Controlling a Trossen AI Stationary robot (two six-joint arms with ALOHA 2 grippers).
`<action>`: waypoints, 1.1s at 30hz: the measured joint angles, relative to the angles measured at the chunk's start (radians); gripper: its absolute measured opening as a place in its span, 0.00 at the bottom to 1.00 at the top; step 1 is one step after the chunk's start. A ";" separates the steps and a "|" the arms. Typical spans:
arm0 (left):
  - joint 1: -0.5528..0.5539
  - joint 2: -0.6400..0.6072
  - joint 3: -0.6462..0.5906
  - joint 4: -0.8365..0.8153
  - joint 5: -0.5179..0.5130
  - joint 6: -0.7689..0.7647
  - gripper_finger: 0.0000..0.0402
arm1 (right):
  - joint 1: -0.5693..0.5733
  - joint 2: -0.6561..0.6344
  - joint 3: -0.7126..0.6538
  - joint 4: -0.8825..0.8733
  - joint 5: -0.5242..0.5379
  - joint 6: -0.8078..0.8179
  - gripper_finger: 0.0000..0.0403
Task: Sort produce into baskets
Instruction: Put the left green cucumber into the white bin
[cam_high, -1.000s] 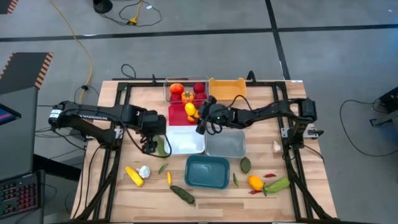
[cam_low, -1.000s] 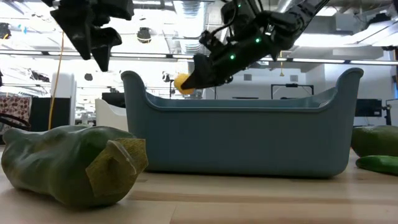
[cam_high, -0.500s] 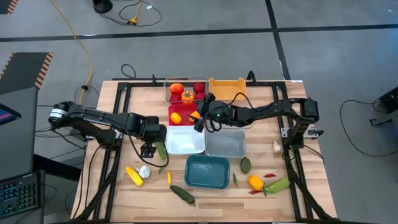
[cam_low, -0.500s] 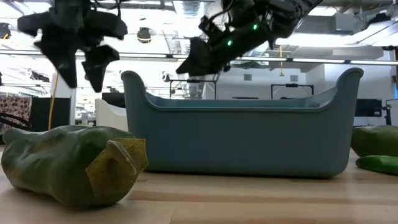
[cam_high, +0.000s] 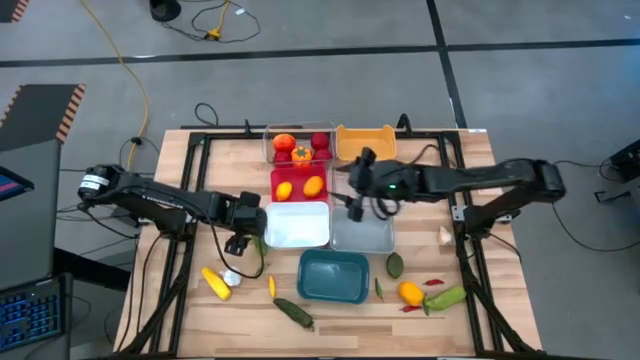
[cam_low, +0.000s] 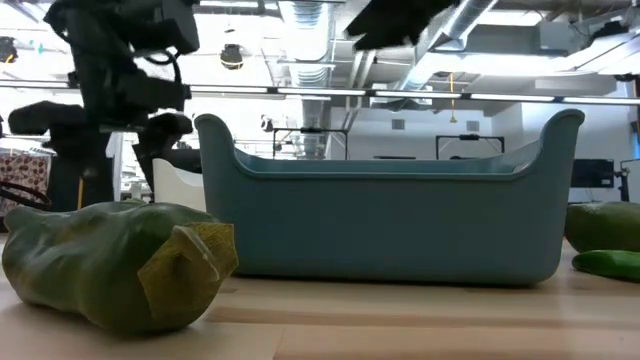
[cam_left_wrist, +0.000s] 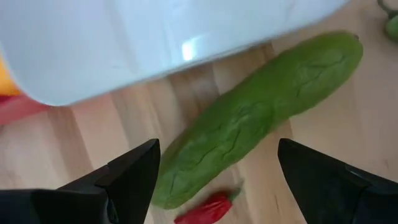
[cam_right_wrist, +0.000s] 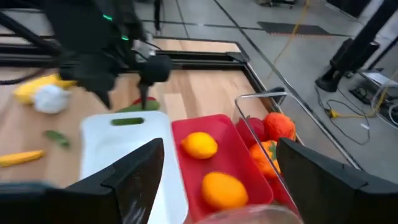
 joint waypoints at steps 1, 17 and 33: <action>0.000 0.000 -0.016 0.028 0.002 0.010 0.78 | 0.011 -0.028 0.000 -0.020 0.000 0.017 0.83; 0.000 0.000 -0.115 0.167 -0.005 0.062 0.61 | 0.175 -0.349 0.000 -0.567 0.002 0.376 0.83; 0.000 -0.002 0.004 0.000 0.099 -0.024 0.41 | 0.243 -0.368 -0.061 -0.770 0.090 0.600 0.83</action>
